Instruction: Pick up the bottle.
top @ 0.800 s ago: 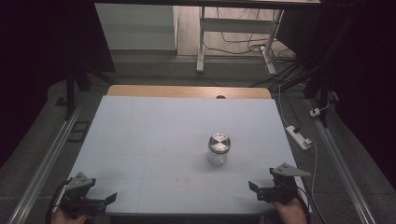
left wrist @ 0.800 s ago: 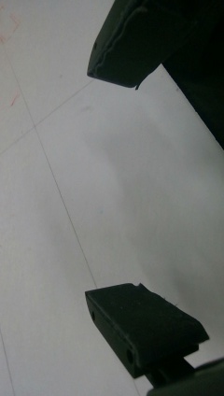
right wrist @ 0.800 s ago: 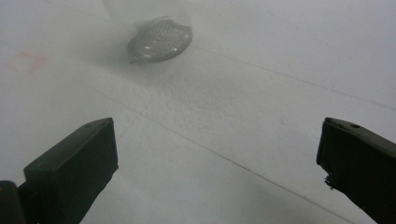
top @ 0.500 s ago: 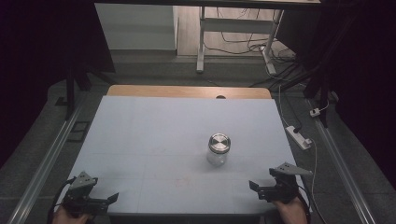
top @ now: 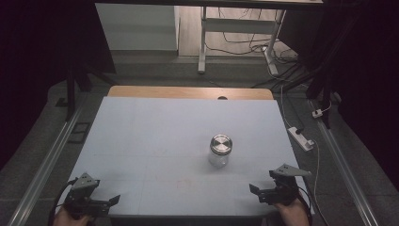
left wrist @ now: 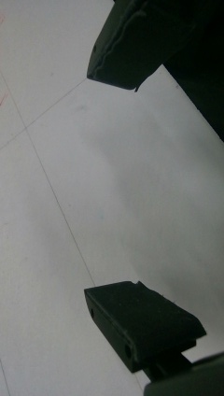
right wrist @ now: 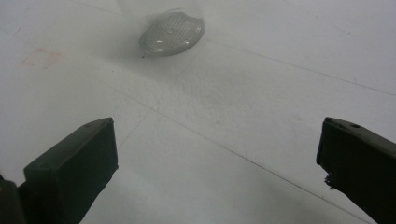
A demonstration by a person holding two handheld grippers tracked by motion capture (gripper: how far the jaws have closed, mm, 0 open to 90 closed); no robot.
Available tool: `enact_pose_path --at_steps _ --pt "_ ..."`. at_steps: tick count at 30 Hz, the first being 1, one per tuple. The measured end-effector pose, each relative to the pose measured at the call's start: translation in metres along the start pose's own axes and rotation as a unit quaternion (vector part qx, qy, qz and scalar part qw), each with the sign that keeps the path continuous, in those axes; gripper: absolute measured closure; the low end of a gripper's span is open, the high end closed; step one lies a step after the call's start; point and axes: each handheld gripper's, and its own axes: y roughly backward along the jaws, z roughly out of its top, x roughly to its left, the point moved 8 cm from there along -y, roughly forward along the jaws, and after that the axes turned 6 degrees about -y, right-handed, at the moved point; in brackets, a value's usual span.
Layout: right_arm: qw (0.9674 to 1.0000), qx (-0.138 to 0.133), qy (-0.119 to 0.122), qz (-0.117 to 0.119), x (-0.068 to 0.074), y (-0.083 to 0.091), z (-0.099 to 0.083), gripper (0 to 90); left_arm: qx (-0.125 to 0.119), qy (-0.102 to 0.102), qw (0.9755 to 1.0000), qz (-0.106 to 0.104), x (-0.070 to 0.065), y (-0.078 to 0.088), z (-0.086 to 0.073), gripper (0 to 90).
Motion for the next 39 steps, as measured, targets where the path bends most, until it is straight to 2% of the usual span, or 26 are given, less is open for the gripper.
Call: enact_pose_path --at_steps 6,10,14,24,34,39 --pt "0.9999 0.003 0.012 0.001 0.002 0.000 0.000 0.0 0.000 0.002 1.0000 -0.003 0.000 0.000 0.000 2.3" --pt "0.9997 0.006 0.020 0.014 0.005 -0.001 0.000 0.0 0.001 0.002 1.0000 -0.003 0.000 0.000 0.000 2.3" --pt "0.9993 0.004 0.033 0.017 0.007 -0.002 0.000 0.0 0.002 0.001 1.0000 -0.004 0.000 -0.001 0.000 2.3" --pt "0.9987 -0.007 0.040 0.032 0.013 -0.003 0.008 0.0 0.013 -0.010 0.9999 0.003 -0.002 -0.003 -0.001 2.1" --pt "0.9977 -0.014 0.051 0.042 0.024 -0.008 0.017 0.0 0.008 -0.010 0.9999 -0.001 -0.002 -0.001 -0.001 1.9" --pt "0.9970 -0.018 0.049 0.057 0.028 -0.010 0.021 0.0 0.007 -0.011 0.9999 -0.002 -0.002 -0.001 -0.001 1.9"
